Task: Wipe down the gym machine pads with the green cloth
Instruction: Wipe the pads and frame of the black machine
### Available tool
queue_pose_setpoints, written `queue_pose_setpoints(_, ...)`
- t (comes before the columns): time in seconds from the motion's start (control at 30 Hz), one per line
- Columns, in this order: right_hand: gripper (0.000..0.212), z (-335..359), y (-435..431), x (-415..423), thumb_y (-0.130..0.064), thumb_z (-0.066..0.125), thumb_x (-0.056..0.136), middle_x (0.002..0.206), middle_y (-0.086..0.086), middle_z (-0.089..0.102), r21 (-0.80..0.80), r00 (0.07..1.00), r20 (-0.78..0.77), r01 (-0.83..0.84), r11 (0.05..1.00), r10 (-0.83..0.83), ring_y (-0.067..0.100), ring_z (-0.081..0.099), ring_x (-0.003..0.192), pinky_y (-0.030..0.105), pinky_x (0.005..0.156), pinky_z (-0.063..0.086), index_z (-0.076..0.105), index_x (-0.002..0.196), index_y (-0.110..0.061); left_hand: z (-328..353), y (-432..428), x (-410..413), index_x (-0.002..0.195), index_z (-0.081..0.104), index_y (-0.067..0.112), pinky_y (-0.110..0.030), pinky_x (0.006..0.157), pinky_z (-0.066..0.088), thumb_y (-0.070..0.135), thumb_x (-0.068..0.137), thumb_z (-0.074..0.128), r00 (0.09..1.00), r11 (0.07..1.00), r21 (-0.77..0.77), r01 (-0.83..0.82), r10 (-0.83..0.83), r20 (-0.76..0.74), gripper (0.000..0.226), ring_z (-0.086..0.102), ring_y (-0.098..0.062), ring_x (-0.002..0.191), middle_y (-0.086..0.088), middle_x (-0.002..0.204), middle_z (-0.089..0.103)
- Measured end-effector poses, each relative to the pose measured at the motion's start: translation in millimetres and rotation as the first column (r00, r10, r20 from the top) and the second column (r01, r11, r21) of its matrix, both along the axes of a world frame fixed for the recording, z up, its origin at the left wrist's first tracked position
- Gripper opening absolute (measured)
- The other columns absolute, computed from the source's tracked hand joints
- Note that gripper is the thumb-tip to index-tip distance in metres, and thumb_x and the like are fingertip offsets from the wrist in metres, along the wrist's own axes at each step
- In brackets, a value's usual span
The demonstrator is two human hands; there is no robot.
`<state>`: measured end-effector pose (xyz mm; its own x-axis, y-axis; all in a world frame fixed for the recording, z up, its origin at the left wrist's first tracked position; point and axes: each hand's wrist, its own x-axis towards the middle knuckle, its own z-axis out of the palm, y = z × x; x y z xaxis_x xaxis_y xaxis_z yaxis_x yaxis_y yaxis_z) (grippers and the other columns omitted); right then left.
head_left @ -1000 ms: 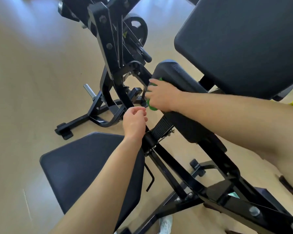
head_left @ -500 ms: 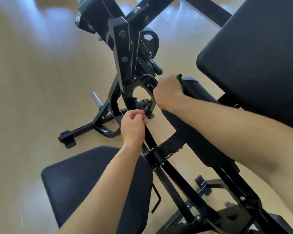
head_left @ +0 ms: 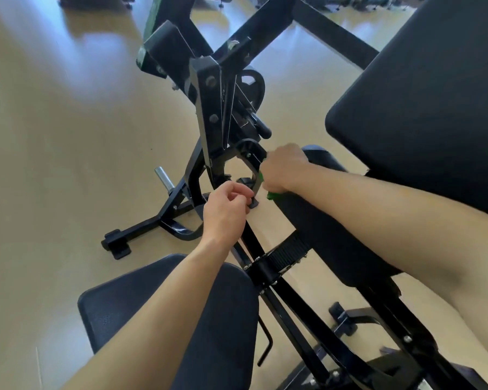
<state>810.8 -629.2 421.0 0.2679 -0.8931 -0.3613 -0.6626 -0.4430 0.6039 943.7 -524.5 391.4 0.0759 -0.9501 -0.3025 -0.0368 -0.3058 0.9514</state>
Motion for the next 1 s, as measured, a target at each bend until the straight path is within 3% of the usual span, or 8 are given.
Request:
queue_pose_setpoints(0.2, 0.033, 36.2, 30.5, -43.5, -0.033, 0.042, 0.100, 0.117, 0.018, 0.049, -0.281, 0.911, 0.398, 0.234, 0.931, -0.109, 0.038, 0.058, 0.095, 0.039, 0.061, 0.041, 0.057, 0.123, -0.014, 13.3, 11.6, -17.7, 0.092, 0.071, 0.018, -0.034, 0.075, 0.056, 0.003, 0.093, 0.044, 0.998, 0.998, 0.046, 0.043, -0.041, -0.048, 0.031, 0.063, -0.015, 0.077, 0.000, 0.088, 0.068)
queue_pose_setpoints(0.4, 0.060, 12.3, 107.7, -91.4, -0.030, 0.059, 0.089, 0.109, 0.025, 0.057, -0.468, 0.923, 0.384, 0.226, 0.854, -0.034, 0.038, 0.062, 0.080, 0.038, 0.053, 0.053, 0.049, 0.143, -0.007, 35.6, 26.4, -44.2, 0.088, 0.070, 0.019, -0.031, 0.074, 0.054, 0.003, 0.091, 0.043, 0.995, 0.994, 0.044, 0.097, -0.095, -0.038, 0.032, 0.063, -0.014, 0.074, -0.001, 0.087, 0.069)
queue_pose_setpoints(0.53, 0.061, 10.0, 163.5, -118.0, -0.026, 0.059, 0.082, 0.108, 0.022, 0.058, -0.522, 0.896, 0.442, 0.293, 0.801, -0.040, 0.037, 0.062, 0.085, 0.040, 0.063, 0.056, 0.053, 0.140, -0.009, 35.7, 48.8, -79.6, 0.085, 0.070, 0.021, -0.031, 0.070, 0.051, 0.003, 0.089, 0.044, 0.977, 0.976, 0.042, 0.215, -0.215, -0.010, 0.032, 0.064, -0.016, 0.074, 0.001, 0.083, 0.070)
queue_pose_setpoints(0.63, 0.062, 11.2, 201.6, -132.6, -0.023, 0.059, 0.081, 0.120, 0.026, 0.056, -0.440, 0.793, 0.603, 0.424, 0.791, -0.089, 0.043, 0.062, 0.099, 0.046, 0.076, 0.058, 0.054, 0.141, -0.010, 35.6, 69.4, -105.9, 0.091, 0.070, 0.017, -0.024, 0.058, 0.047, 0.003, 0.092, 0.045, 0.950, 0.938, 0.153, 0.312, -0.309, -0.044, 0.029, 0.061, -0.016, 0.070, -0.002, 0.085, 0.069)
queue_pose_setpoints(0.73, 0.061, 11.3, 233.0, -144.7, -0.018, 0.059, 0.085, 0.131, 0.027, 0.052, -0.357, 0.639, 0.761, 0.553, 0.753, -0.109, 0.044, 0.056, 0.115, 0.049, 0.084, 0.056, 0.052, 0.145, -0.012, 37.5, 90.9, -124.1, 0.099, 0.069, 0.014, -0.019, 0.048, 0.045, 0.001, 0.094, 0.046, 0.922, 0.870, 0.306, 0.386, -0.349, -0.169, 0.027, 0.058, -0.013, 0.062, -0.003, 0.083, 0.068)
queue_pose_setpoints(0.8, 0.061, 6.6, 248.7, -146.3, -0.015, 0.057, 0.089, 0.137, 0.025, 0.048, -0.284, 0.484, 0.870, 0.655, 0.700, -0.099, 0.041, 0.051, 0.122, 0.047, 0.091, 0.053, 0.047, 0.149, -0.012, 37.5, 99.0, -131.7, 0.098, 0.072, 0.016, -0.021, 0.053, 0.045, 0.002, 0.093, 0.048, 0.899, 0.859, 0.271, 0.435, -0.396, -0.187, 0.028, 0.058, -0.014, 0.066, -0.004, 0.088, 0.071)
queue_pose_setpoints(0.9, 0.061, -1.9, 260.6, -135.5, -0.011, 0.050, 0.097, 0.150, 0.023, 0.036, -0.060, 0.096, 0.995, 0.798, 0.600, -0.027, 0.030, 0.037, 0.136, 0.035, 0.109, 0.039, 0.035, 0.156, -0.014, 38.5, 109.3, -137.4, 0.104, 0.077, 0.018, -0.015, 0.065, 0.050, 0.000, 0.094, 0.049, 0.888, 0.889, -0.016, 0.457, -0.457, -0.056, 0.035, 0.064, -0.007, 0.080, 0.001, 0.099, 0.076)
queue_pose_setpoints(1.0, 0.060, -16.7, 264.8, -121.9, -0.010, 0.042, 0.103, 0.157, 0.017, 0.031, 0.273, -0.344, 0.935, 0.848, 0.453, 0.080, 0.023, 0.037, 0.140, 0.021, 0.108, 0.033, 0.025, 0.160, -0.018, 33.8, 119.3, -142.6, 0.122, 0.074, 0.020, -0.011, 0.083, 0.053, -0.001, 0.092, 0.049, 0.849, 0.834, -0.157, 0.529, -0.524, 0.075, 0.045, 0.069, 0.002, 0.096, 0.006, 0.111, 0.076)
